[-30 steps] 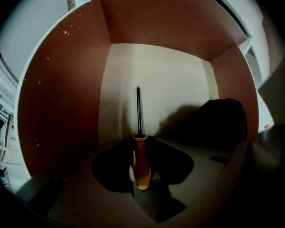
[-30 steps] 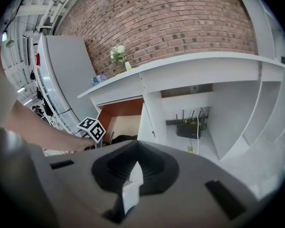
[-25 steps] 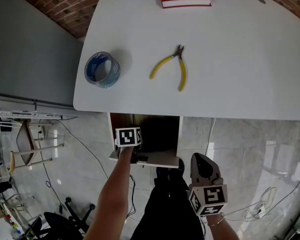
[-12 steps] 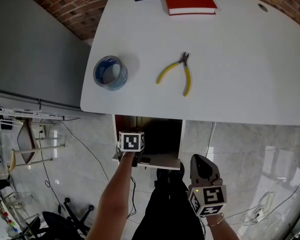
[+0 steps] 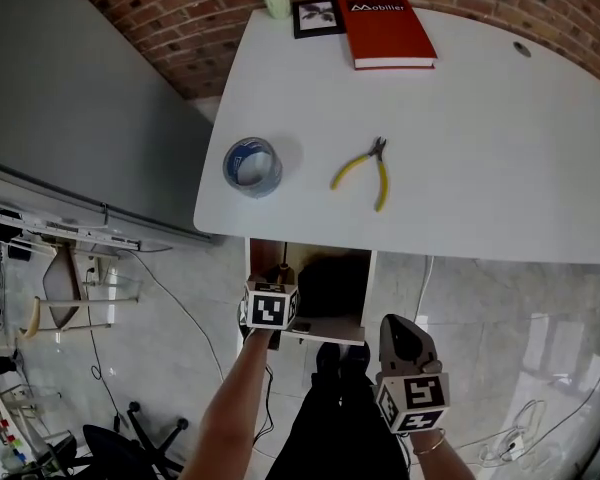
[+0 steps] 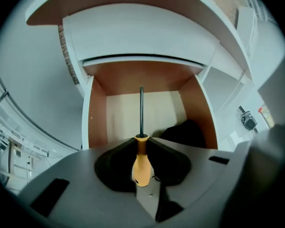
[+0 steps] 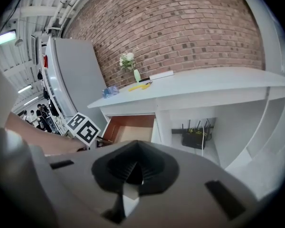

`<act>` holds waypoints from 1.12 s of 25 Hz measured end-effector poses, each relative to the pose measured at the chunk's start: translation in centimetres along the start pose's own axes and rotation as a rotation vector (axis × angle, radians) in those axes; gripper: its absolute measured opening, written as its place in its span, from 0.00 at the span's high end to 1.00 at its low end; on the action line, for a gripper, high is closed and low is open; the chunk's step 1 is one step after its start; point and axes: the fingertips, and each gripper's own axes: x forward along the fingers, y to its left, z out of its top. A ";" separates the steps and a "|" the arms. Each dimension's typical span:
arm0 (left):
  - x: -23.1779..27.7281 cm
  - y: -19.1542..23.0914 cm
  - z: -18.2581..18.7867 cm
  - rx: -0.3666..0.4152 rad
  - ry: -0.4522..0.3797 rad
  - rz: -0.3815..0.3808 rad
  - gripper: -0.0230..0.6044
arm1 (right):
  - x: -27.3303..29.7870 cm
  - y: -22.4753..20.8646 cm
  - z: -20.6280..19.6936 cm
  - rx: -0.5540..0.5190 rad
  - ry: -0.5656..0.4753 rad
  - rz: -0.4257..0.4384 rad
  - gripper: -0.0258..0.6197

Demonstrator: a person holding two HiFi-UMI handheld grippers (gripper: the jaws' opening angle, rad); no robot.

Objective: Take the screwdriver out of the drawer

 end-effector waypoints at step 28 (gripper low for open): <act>-20.4 -5.7 8.6 0.072 -0.365 -0.047 0.86 | -7.6 3.4 9.8 -0.115 -0.161 0.021 0.96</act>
